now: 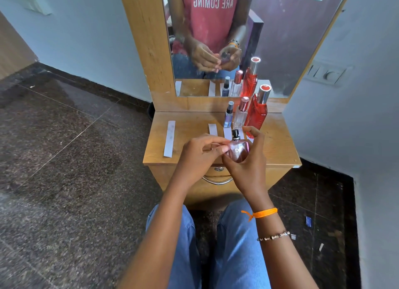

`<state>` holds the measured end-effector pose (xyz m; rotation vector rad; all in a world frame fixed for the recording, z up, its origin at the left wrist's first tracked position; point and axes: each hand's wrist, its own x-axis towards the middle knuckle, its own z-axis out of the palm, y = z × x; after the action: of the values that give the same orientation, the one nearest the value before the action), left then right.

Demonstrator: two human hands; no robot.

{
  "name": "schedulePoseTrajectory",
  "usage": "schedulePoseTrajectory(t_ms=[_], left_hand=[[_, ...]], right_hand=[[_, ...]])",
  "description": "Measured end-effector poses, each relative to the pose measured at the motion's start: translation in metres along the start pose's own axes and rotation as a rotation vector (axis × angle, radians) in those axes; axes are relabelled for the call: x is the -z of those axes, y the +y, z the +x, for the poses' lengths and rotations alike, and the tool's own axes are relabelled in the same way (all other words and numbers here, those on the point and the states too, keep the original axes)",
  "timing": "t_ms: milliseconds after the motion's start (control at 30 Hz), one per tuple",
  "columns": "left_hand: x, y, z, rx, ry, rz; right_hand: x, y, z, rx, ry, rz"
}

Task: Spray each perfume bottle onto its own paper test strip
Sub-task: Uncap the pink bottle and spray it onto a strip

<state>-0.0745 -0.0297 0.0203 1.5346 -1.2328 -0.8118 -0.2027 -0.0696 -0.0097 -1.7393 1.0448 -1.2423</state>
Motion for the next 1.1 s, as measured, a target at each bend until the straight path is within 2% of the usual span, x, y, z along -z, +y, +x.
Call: schedulePoseTrajectory(t_ms=[100, 300, 433, 567, 733, 900, 1000, 1100], left_hand=[[0.003, 0.004, -0.005, 0.052, -0.027, -0.048], [0.009, 0.011, -0.008, 0.095, 0.042, -0.034], [0.01, 0.017, -0.01, 0.097, 0.121, -0.246], [0.016, 0.026, -0.007, 0.084, 0.221, -0.416], [0.004, 0.028, -0.012, 0.042, 0.201, -0.274], [0.01, 0.026, -0.014, 0.017, 0.087, -0.166], [0.01, 0.027, -0.016, 0.057, 0.075, -0.196], [0.009, 0.027, -0.019, 0.176, 0.099, -0.226]], right_hand=[[0.002, -0.005, -0.002, 0.013, -0.032, 0.037], [0.004, -0.015, -0.006, -0.013, -0.089, 0.135], [0.002, -0.016, -0.013, -0.042, -0.088, 0.191], [-0.003, -0.016, -0.022, -0.013, -0.159, 0.164], [-0.009, -0.017, -0.023, 0.015, -0.198, 0.174], [-0.005, -0.019, -0.025, 0.113, -0.166, 0.127], [-0.004, -0.022, -0.024, 0.104, -0.153, 0.118], [-0.004, -0.022, -0.021, 0.083, -0.109, 0.085]])
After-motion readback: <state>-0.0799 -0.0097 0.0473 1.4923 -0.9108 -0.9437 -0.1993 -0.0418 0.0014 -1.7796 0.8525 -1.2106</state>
